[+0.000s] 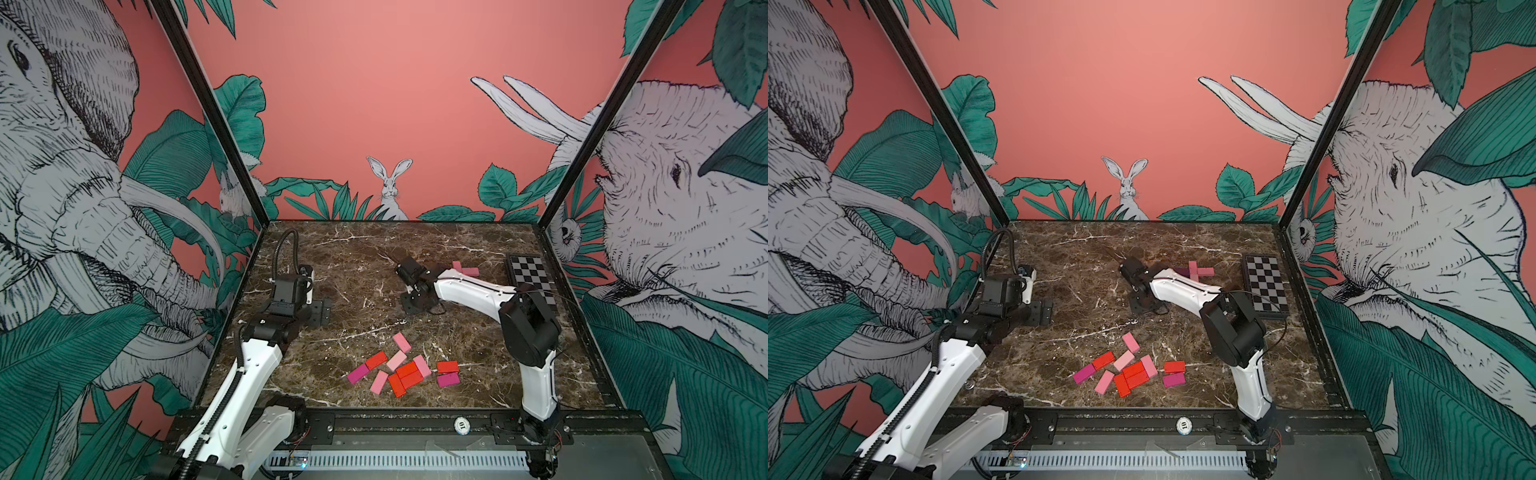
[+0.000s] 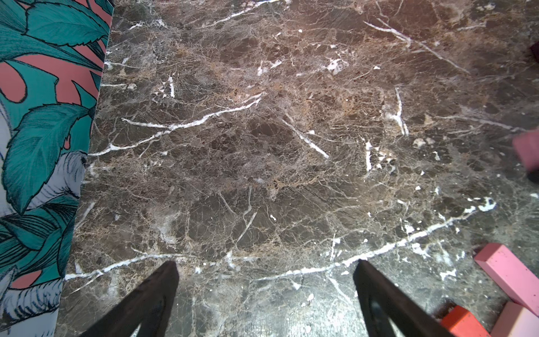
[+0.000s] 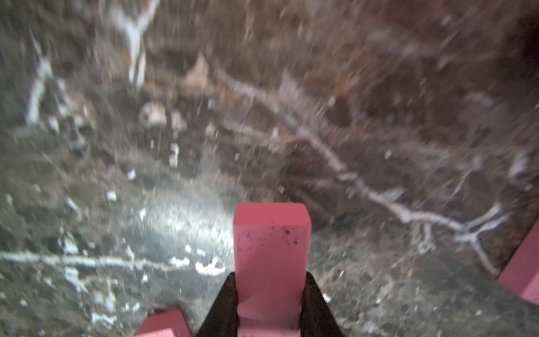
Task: Assemble the letter t with building blocks
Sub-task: Pick up the building block from the center of the board, then place the building block at the center of the board.
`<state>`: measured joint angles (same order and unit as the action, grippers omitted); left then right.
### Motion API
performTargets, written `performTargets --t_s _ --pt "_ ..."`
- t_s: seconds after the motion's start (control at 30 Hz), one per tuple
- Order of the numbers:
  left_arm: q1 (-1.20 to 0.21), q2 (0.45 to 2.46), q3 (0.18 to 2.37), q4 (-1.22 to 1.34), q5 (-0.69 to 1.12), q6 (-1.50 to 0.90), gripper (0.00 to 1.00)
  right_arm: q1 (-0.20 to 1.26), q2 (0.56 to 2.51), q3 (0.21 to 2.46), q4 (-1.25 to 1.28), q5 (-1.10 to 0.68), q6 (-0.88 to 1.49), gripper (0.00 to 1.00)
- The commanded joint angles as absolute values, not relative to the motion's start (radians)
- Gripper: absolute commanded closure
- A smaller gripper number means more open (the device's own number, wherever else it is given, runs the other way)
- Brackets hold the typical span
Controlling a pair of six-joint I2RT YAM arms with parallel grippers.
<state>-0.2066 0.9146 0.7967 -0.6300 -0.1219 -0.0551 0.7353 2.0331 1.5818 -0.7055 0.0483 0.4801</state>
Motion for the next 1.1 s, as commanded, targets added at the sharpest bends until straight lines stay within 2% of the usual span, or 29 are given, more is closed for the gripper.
performTargets --t_s 0.0,0.27,0.53,0.8,1.07 --pt "-0.206 0.892 0.786 -0.637 -0.137 -0.045 0.04 0.685 2.096 1.696 -0.716 0.064 0.498 0.79" --pt "-0.205 0.86 0.779 -0.632 -0.14 -0.043 0.03 0.635 2.327 2.043 -0.821 0.145 0.51 0.81" --pt "-0.206 0.862 0.782 -0.632 -0.136 -0.043 0.03 0.614 2.483 2.251 -0.857 0.175 0.516 0.8" --pt "-0.206 0.852 0.778 -0.633 -0.137 -0.047 0.03 0.598 2.573 2.369 -0.899 0.146 0.519 0.79" --pt "-0.205 0.866 0.779 -0.636 -0.137 -0.046 0.03 0.598 2.594 2.376 -0.898 0.115 0.547 0.77"
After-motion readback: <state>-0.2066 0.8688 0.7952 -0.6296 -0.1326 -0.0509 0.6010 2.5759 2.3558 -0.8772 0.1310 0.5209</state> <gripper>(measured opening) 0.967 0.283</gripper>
